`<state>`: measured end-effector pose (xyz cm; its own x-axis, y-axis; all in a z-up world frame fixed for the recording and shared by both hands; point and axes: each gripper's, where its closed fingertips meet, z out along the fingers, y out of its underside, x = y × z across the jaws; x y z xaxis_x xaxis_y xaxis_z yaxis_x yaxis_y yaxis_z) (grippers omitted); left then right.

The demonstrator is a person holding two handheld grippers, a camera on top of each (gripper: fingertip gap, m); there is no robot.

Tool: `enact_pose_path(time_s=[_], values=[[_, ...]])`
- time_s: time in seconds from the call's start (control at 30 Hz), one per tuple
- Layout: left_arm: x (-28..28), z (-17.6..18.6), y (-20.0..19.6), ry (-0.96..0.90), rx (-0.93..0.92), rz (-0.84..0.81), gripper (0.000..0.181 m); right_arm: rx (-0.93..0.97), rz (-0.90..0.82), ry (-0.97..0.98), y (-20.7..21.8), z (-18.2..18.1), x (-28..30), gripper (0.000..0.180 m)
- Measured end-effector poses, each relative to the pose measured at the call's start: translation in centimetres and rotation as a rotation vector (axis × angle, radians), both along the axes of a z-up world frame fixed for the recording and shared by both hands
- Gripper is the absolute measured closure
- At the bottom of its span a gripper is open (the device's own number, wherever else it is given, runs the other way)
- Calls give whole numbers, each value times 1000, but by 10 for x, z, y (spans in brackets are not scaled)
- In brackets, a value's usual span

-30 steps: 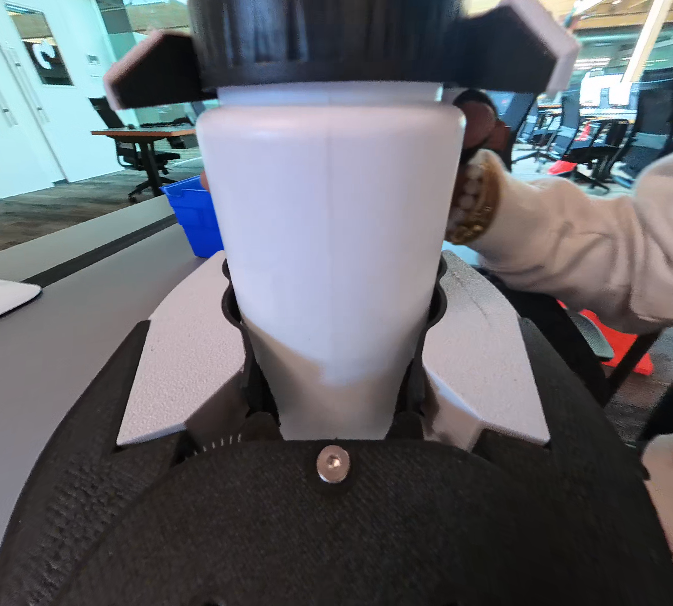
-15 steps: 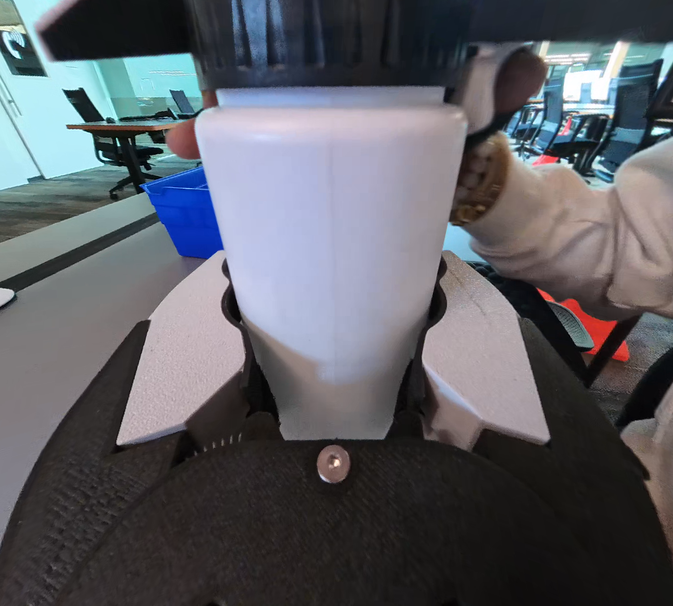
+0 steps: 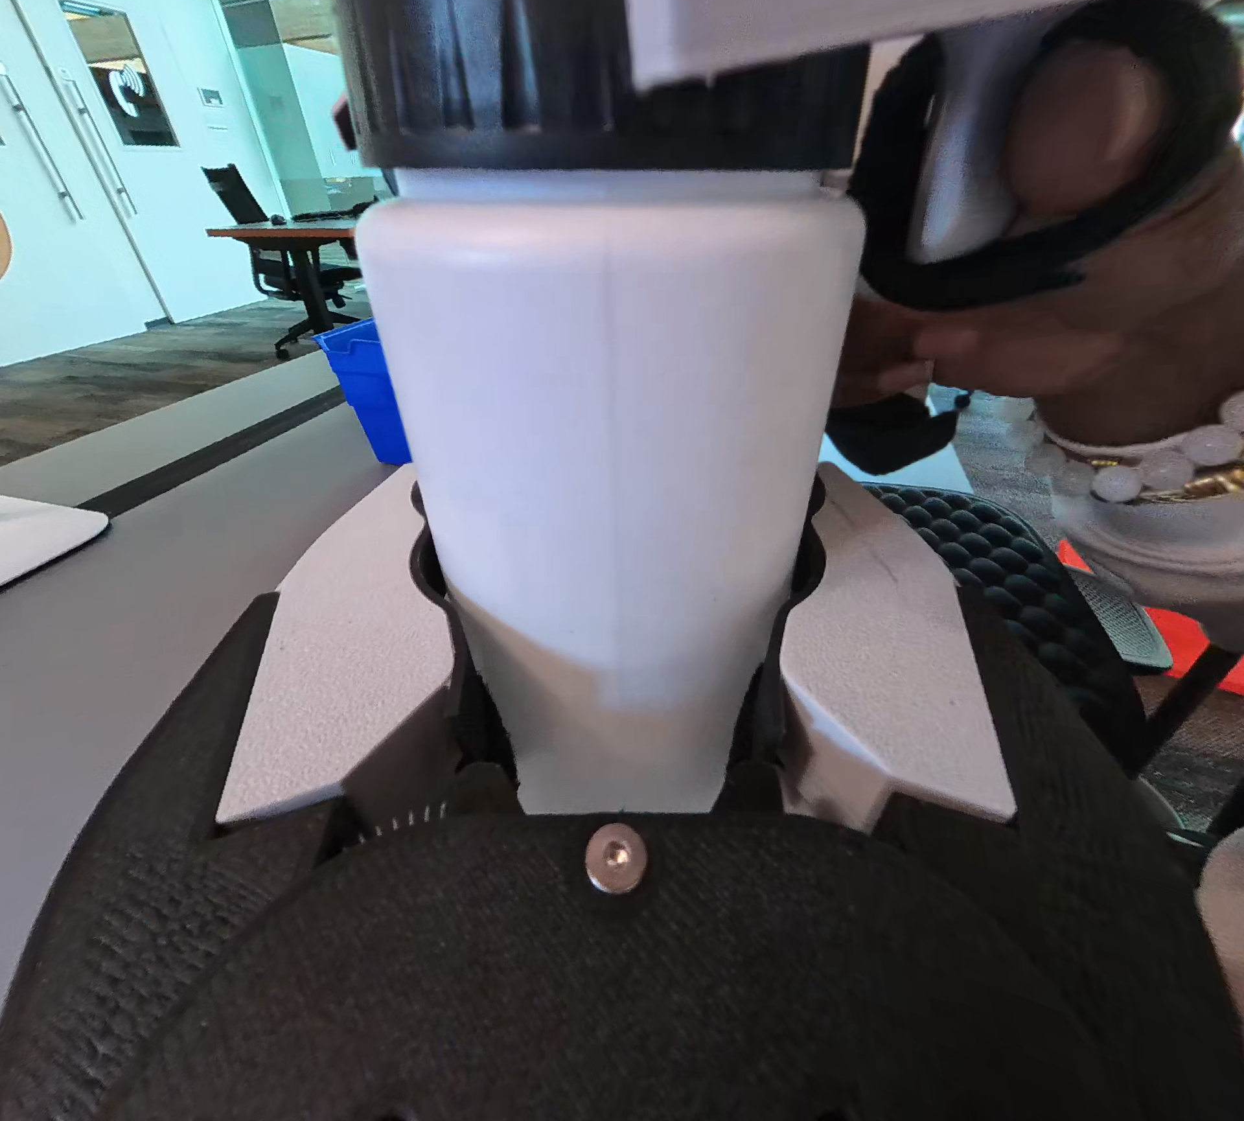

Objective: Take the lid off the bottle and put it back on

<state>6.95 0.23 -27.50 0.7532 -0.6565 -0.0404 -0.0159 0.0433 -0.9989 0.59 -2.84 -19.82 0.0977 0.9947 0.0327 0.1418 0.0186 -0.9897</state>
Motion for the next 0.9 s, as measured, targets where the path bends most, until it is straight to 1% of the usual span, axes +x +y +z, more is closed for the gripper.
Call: enact_pose_path(time_s=[0.03, 0.07, 0.1, 0.13, 0.17, 0.2, 0.27, 0.3, 0.37, 0.4, 0.43, 0.53, 0.6, 0.67, 0.73, 0.77, 0.8, 0.83, 0.87, 0.9], values=[[0, 0, 0, 2, 1, 0, 79, 6, -16, -8, 0, 0, 1, 95], [0, 0, 0, -2, -4, 0, 79, 14, 8, -22, -1, -1, 1, 95], [-1, 0, 1, -9, -9, -5, 79, 32, 73, -24, -3, -1, 0, 89], [-1, 0, 1, -13, -11, -14, 79, 28, 161, -9, -7, 3, -1, 66], [0, 0, 0, -14, -10, -21, 79, 0, 251, -7, -10, 5, -1, 52], [0, 0, 0, -14, -7, -26, 79, -26, 361, -20, -15, 7, 1, 49], [0, 0, -1, -18, -5, -38, 79, -39, 589, -75, -24, 1, 8, 56], [0, 0, -1, -20, -6, -43, 79, -19, 650, -96, -23, -3, 9, 59], [1, 0, -1, -19, -6, -46, 79, 23, 699, -85, -17, -7, 6, 67], [0, 0, -1, -20, -8, -41, 79, 29, 725, -77, -18, -8, 6, 84], [0, 0, -1, -19, -5, -39, 79, 17, 754, -68, -22, -7, 9, 97], [-1, 0, -1, -11, -5, -24, 79, -24, 642, -12, -21, -5, 7, 97], [-1, 0, -1, -9, -13, -9, 79, -38, 470, 9, -15, -5, 5, 99], [-2, 0, 1, -10, -23, 5, 79, -74, 239, 11, -6, -6, 4, 101], [-1, 0, 0, -3, -17, 6, 79, -47, 39, 19, -1, -6, 5, 102], [-1, 0, 0, -1, -14, 8, 79, -41, -31, 8, 1, -7, 6, 102], [-1, 0, 0, -1, -11, 8, 79, -29, -63, -2, 1, -7, 7, 102], [-1, 0, 0, -2, -11, 12, 79, -18, -56, -10, 1, -7, 6, 102], [-2, 0, 0, -6, -12, 11, 79, 5, -16, -19, 1, -8, 6, 101], [-1, 0, 0, -7, -10, -4, 79, 29, 61, -20, -1, -9, 6, 95]])
